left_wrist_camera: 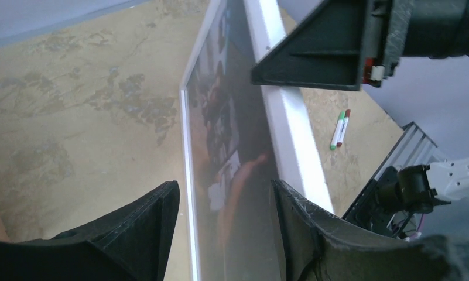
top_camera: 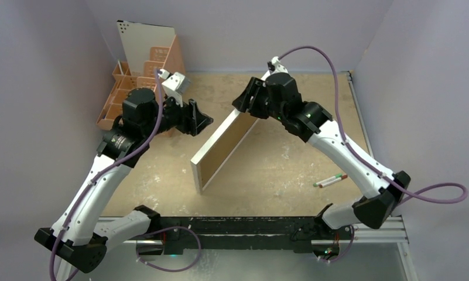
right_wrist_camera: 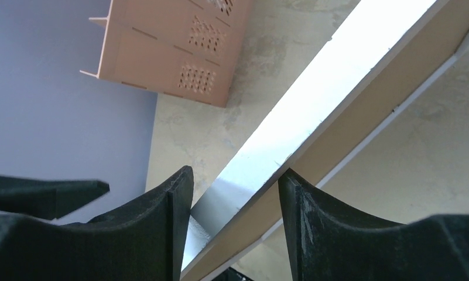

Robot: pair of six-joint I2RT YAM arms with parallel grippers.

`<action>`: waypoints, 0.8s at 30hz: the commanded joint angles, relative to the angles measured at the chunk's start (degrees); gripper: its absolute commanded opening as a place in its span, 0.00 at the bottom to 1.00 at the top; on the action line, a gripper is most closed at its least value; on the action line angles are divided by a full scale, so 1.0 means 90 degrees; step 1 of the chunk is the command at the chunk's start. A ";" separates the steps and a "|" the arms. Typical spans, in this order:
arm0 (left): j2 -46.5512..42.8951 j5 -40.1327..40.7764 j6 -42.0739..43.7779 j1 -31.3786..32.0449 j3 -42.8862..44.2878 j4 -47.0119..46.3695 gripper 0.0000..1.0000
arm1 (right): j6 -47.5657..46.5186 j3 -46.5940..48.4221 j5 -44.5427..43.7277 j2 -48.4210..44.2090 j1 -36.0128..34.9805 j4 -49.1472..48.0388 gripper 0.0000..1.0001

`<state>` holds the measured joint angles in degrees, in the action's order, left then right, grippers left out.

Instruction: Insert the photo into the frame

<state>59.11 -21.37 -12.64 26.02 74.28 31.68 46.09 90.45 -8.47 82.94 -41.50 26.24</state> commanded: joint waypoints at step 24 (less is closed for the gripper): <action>0.0900 0.1623 -0.2042 -0.0010 -0.2036 -0.1571 0.61 | 0.1257 -0.3885 0.0269 -0.4193 0.0265 0.1073 0.67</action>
<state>66.67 -7.20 -28.84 26.00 57.58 22.76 53.89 58.92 -7.53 49.52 -38.92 34.46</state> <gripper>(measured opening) 0.606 0.651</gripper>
